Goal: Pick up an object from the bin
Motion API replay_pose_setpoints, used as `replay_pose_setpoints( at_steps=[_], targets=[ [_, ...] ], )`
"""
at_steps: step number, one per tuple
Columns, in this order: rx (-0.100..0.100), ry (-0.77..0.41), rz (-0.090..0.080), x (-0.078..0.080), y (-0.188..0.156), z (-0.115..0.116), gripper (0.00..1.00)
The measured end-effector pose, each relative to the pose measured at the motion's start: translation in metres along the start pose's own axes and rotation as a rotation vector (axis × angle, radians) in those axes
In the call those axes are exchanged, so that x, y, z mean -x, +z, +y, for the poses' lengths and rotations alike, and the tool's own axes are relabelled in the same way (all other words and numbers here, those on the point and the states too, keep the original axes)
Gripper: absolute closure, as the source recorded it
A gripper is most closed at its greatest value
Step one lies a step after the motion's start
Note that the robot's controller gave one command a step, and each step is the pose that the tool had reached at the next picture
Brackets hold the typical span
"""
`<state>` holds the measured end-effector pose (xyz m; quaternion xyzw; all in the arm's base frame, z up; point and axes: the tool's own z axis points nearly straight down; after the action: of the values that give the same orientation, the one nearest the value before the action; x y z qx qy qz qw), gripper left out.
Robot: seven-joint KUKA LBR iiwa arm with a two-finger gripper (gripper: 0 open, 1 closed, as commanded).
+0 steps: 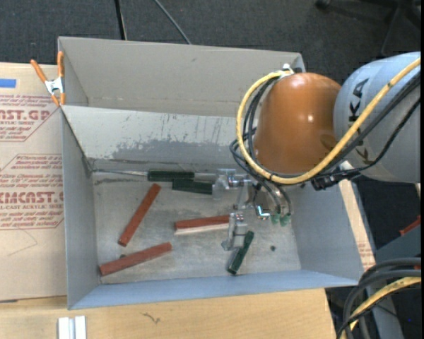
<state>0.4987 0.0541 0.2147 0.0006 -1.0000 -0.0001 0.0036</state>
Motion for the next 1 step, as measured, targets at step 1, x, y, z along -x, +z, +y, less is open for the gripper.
replay_pose_setpoints(
  at_steps=[1],
  targets=[
    [0.001,0.088,-0.005,0.0028,0.148,-0.0131,0.0]
  ],
)
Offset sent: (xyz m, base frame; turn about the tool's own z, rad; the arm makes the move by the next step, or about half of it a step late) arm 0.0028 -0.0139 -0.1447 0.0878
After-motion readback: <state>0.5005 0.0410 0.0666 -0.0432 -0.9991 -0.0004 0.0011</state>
